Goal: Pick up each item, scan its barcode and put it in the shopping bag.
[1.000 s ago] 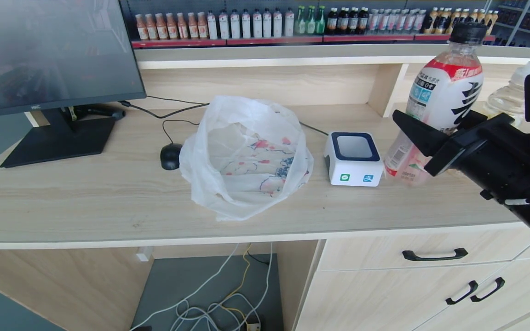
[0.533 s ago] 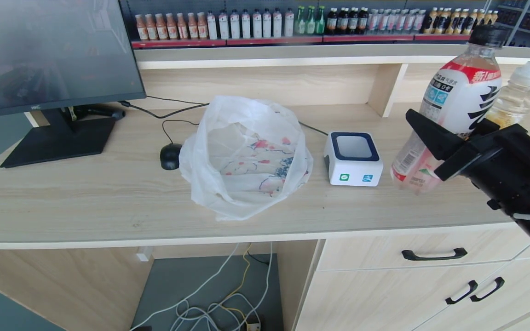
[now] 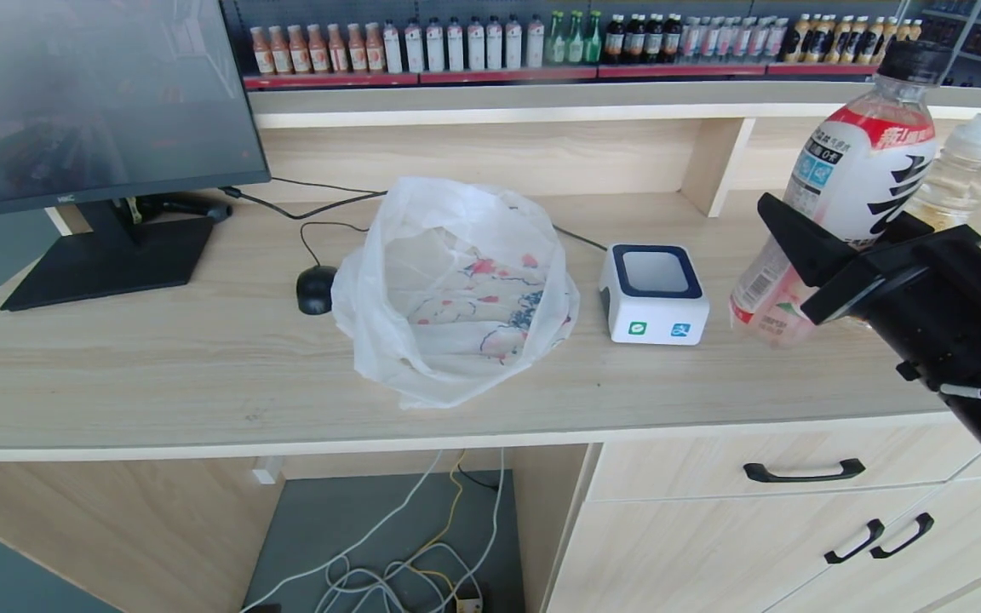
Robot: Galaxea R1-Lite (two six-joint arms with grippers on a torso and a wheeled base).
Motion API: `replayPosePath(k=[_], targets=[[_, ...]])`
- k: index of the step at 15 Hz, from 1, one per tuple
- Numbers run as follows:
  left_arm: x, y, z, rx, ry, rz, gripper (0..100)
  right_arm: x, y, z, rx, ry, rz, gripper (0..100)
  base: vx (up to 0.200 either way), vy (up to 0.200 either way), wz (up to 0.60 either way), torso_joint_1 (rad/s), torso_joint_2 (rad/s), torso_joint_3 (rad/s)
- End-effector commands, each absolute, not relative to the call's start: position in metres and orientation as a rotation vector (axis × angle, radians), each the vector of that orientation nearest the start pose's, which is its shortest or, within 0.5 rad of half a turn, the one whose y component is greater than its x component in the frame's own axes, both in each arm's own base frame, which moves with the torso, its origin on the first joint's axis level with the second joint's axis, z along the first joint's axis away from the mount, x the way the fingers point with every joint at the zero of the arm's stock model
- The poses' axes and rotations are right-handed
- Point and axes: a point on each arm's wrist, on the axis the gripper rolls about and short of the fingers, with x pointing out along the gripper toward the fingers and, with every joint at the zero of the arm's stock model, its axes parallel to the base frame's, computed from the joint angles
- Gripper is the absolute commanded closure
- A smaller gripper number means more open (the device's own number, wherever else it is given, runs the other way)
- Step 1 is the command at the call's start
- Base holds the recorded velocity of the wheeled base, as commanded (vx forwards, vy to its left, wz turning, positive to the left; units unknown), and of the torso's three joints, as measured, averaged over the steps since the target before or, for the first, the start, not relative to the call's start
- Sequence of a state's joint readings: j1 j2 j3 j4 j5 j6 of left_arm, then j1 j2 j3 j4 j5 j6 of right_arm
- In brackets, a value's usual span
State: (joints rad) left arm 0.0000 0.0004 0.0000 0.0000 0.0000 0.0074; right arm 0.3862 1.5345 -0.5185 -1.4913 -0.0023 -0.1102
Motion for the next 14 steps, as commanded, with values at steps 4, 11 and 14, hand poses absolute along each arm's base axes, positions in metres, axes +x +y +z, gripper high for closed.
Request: replayPosePath(k=[4, 11, 14], targets=[[-0.0228, 0.0000, 0.0755, 0.006, 0.000, 0.000, 0, 0.2279, 0.0927, 0.2372, -0.011, -0.498, 0.351, 100, 0.000, 0.150, 0.00, 0.001, 0.00, 0.003], [-0.0228, 0.0000, 0.0755, 0.006, 0.000, 0.000, 0, 0.2275, 0.0938, 0.2418, -0.005, -0.522, 0.356, 100, 0.000, 0.200, 0.00, 0.004, 0.00, 0.003], [-0.0228, 0.0000, 0.0755, 0.008, 0.000, 0.000, 0, 0.2258, 0.0932, 0.2423, -0.004, -0.525, 0.356, 100, 0.000, 0.200, 0.00, 0.006, 0.00, 0.001]])
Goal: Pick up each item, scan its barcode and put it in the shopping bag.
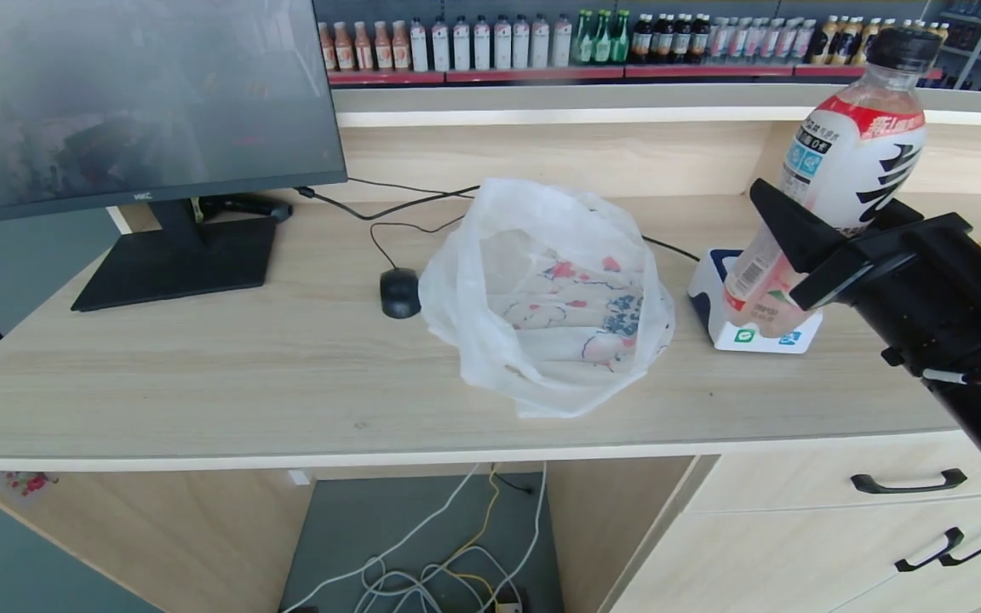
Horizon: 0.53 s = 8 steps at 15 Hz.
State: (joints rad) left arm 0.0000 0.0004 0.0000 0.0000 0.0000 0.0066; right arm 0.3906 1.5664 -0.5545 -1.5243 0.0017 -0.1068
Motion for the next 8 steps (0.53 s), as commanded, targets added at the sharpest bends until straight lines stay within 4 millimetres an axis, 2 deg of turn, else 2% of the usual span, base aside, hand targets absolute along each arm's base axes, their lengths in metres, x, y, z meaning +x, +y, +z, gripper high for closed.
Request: replayPosePath(k=[1, 5, 8], targets=[[-0.023, 0.000, 0.075, 0.008, 0.000, 0.000, 0, 0.225, 0.093, 0.243, -0.005, -0.527, 0.356, 100, 0.000, 0.000, 0.00, 0.000, 0.00, 0.000], [-0.023, 0.000, 0.075, 0.006, 0.000, 0.000, 0, 0.225, 0.094, 0.243, -0.006, -0.528, 0.361, 100, 0.000, 0.000, 0.00, 0.000, 0.00, 0.000], [-0.023, 0.000, 0.075, 0.006, 0.000, 0.000, 0, 0.220, 0.103, 0.242, -0.013, -0.529, 0.400, 100, 0.000, 0.000, 0.00, 0.000, 0.00, 0.000]])
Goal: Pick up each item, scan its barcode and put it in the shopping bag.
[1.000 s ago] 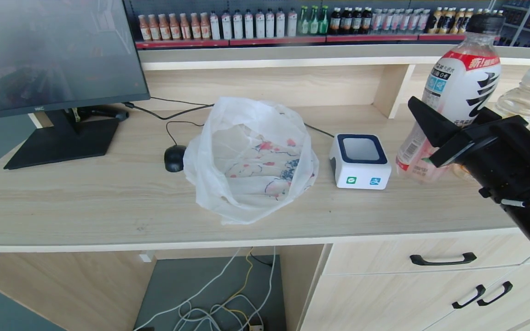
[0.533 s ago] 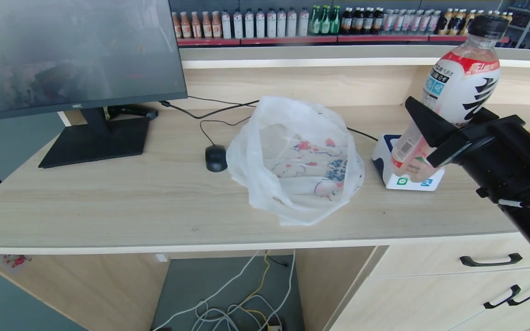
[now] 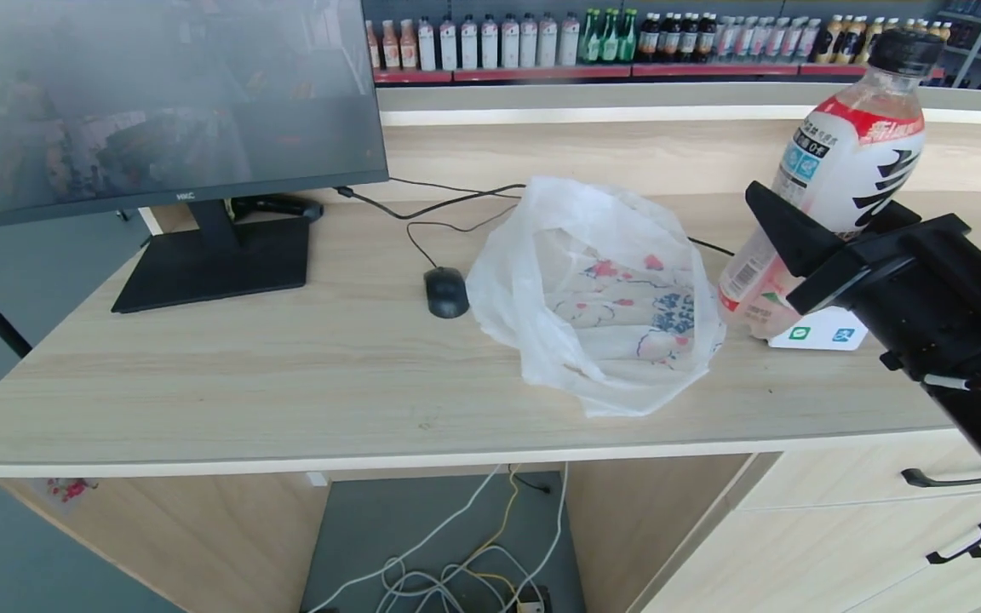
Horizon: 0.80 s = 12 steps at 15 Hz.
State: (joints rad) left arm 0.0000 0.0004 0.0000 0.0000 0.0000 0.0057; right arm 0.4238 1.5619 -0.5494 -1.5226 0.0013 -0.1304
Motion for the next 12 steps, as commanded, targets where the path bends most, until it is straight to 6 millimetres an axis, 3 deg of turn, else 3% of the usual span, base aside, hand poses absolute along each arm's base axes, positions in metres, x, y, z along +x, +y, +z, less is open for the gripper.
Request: replayPosePath(k=[1, 6, 12], targets=[[-0.023, 0.000, 0.075, 0.006, 0.000, 0.002, 0, 0.219, 0.106, 0.243, -0.025, -0.533, 0.408, 100, 0.000, 0.000, 0.00, 0.000, 0.00, 0.000], [-0.023, 0.000, 0.075, 0.006, 0.000, 0.000, 0, 0.233, 0.116, 0.226, -0.018, -0.452, 0.434, 100, 0.000, 0.000, 0.00, 0.000, 0.00, 0.000], [-0.023, 0.000, 0.075, 0.006, 0.000, 0.002, 0, 0.289, 0.142, 0.230, 0.013, -0.475, 0.435, 100, 0.000, 0.000, 0.00, 0.000, 0.00, 0.000]])
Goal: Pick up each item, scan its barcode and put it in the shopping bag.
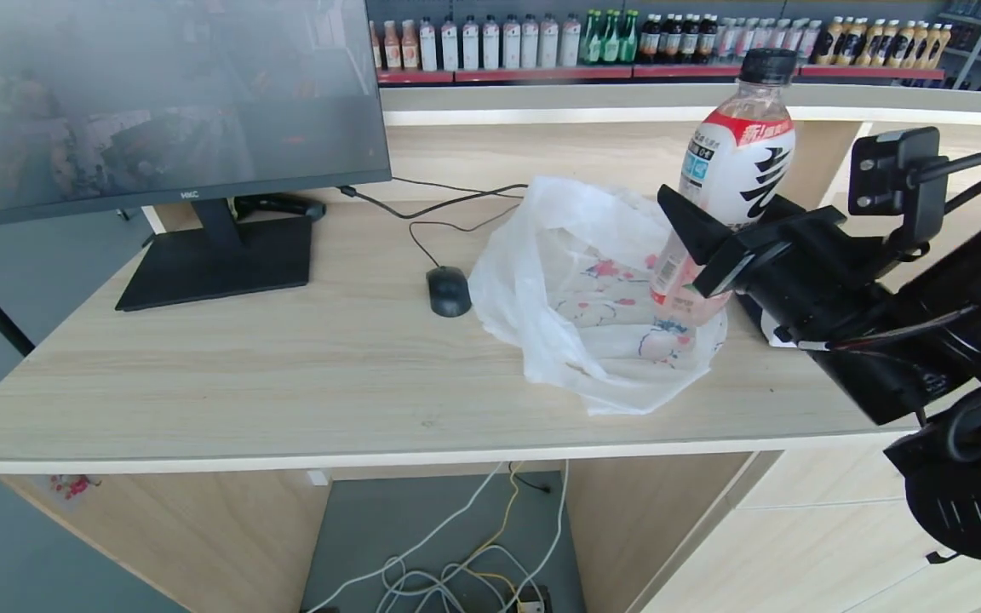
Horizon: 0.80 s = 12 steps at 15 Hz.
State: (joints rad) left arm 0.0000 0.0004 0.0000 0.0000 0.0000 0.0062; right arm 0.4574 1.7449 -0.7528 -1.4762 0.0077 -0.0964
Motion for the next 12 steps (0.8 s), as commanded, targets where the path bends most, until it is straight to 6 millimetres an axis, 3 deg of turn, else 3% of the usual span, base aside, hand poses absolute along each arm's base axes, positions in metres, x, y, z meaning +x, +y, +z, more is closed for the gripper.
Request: replayPosePath(k=[1, 6, 12], targets=[[-0.023, 0.000, 0.075, 0.006, 0.000, 0.000, 0, 0.297, 0.147, 0.233, 0.012, -0.467, 0.438, 100, 0.000, 0.000, 0.00, 0.000, 0.00, 0.000], [-0.023, 0.000, 0.075, 0.006, 0.000, 0.000, 0, 0.332, 0.164, 0.244, 0.022, -0.473, 0.440, 100, 0.000, 0.000, 0.00, 0.000, 0.00, 0.000], [-0.023, 0.000, 0.075, 0.006, 0.000, 0.000, 0, 0.364, 0.179, 0.228, 0.019, -0.469, 0.446, 100, 0.000, 0.000, 0.00, 0.000, 0.00, 0.000]])
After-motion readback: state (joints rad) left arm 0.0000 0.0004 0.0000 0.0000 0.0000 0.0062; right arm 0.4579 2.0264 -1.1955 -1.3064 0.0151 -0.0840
